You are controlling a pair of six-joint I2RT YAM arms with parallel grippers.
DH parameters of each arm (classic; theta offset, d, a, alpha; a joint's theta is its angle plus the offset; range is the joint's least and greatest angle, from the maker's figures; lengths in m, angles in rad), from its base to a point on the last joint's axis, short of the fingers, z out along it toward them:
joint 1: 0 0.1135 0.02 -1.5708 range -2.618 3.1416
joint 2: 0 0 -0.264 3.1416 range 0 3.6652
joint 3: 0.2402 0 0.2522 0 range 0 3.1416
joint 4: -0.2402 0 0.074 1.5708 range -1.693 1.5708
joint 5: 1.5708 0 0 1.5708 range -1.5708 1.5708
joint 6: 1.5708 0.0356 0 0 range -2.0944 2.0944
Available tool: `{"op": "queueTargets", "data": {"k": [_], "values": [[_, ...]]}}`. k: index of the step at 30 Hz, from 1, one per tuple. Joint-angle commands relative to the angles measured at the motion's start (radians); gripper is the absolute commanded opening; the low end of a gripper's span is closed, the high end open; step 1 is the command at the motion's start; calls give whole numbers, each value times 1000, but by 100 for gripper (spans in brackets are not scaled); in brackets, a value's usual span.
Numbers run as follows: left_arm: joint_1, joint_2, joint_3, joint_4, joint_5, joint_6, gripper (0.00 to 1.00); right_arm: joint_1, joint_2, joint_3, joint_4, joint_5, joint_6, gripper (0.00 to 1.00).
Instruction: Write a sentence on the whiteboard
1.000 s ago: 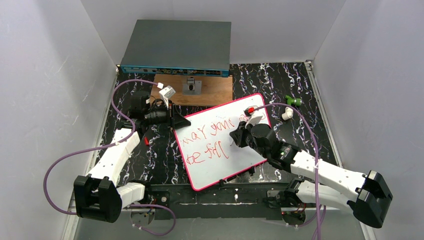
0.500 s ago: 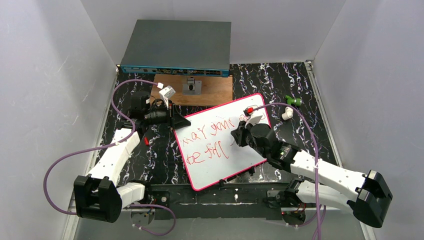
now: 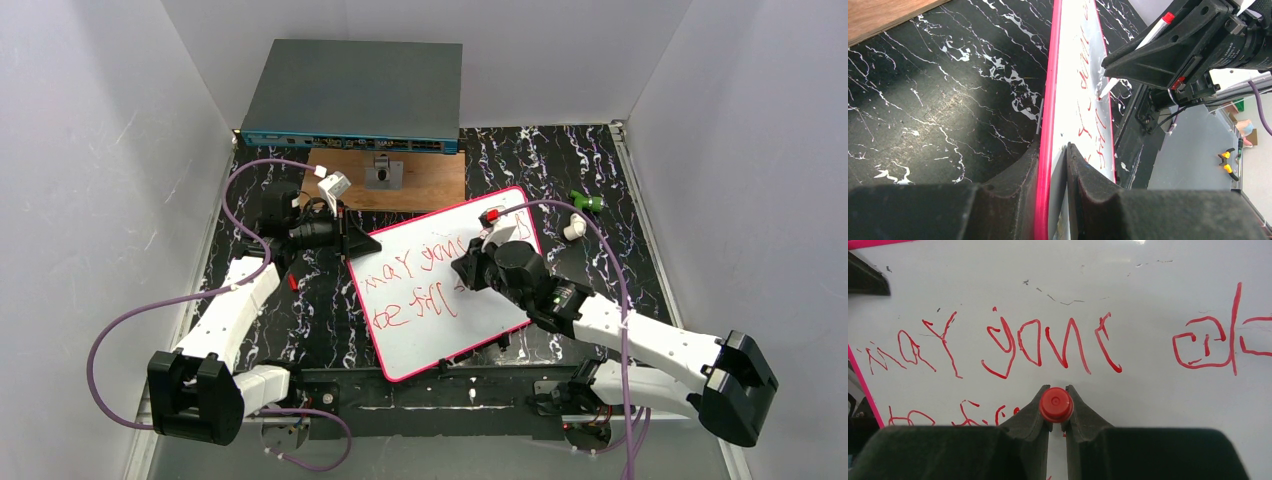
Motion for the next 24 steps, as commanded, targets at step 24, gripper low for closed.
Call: {"op": "queueTargets", "data": {"k": [24], "values": [[-3,-14,3,-6,-134,124,0,-4,-162,-18,-139,116,-81,1]]}}
